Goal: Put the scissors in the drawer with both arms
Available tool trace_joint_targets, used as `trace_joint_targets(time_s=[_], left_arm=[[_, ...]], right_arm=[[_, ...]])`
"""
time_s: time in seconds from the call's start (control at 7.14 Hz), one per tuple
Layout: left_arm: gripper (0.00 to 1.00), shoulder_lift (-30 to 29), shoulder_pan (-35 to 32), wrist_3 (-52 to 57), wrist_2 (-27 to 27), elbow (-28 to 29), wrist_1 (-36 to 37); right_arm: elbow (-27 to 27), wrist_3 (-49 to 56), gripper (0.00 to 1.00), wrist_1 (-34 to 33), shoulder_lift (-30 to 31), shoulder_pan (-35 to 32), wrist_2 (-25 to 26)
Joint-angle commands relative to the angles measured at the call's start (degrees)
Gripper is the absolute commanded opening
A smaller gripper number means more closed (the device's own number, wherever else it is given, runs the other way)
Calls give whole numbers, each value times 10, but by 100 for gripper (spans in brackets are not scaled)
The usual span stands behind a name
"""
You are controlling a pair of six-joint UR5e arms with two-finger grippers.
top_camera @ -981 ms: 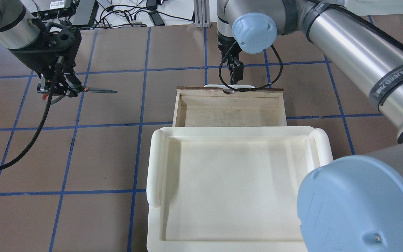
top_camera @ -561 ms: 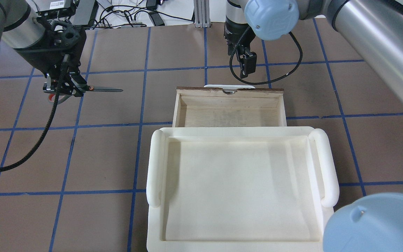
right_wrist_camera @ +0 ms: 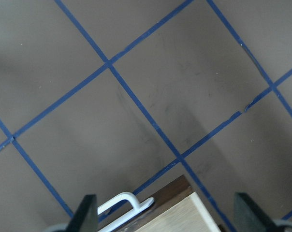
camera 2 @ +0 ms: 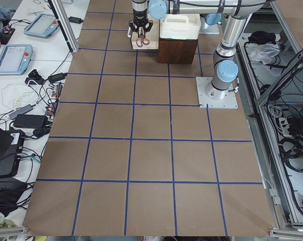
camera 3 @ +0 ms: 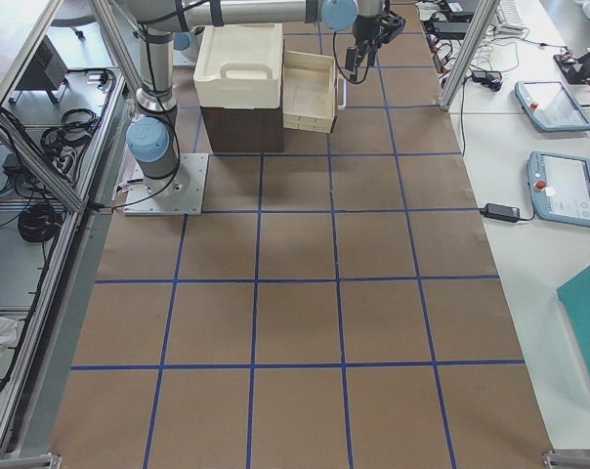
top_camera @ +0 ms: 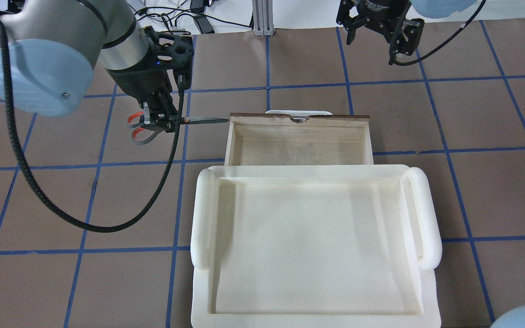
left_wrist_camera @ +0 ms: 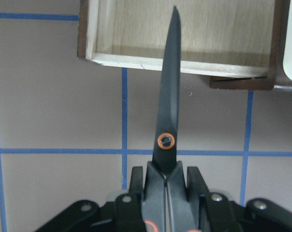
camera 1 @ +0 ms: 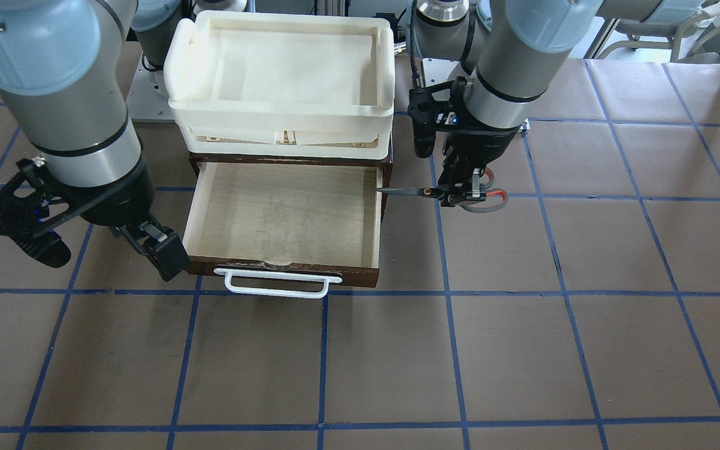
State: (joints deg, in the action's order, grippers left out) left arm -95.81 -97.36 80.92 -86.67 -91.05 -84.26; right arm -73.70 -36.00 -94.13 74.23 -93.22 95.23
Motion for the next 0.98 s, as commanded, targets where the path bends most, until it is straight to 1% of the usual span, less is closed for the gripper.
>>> trace_joint_targets(time_s=[0.0,0.14,0.28,0.56,0.84], left_arm=[[0,-33,-59,-78,1,4,25],[0,-46,-96,-115,-1,5,36],[0,-55,-105,-115,-1,7,53],[0,-88,-112,-119,3,43,54],[0,-105,-148,-159,2,46,56]], right_arm=[[-19,193,100,2,42,29,-4],[-23,236,100,6,65,32,-3],[-25,241,100,18,73,33,-2],[-25,261,100,19,82,38,3],[-25,336,100,17,89,43,-4]])
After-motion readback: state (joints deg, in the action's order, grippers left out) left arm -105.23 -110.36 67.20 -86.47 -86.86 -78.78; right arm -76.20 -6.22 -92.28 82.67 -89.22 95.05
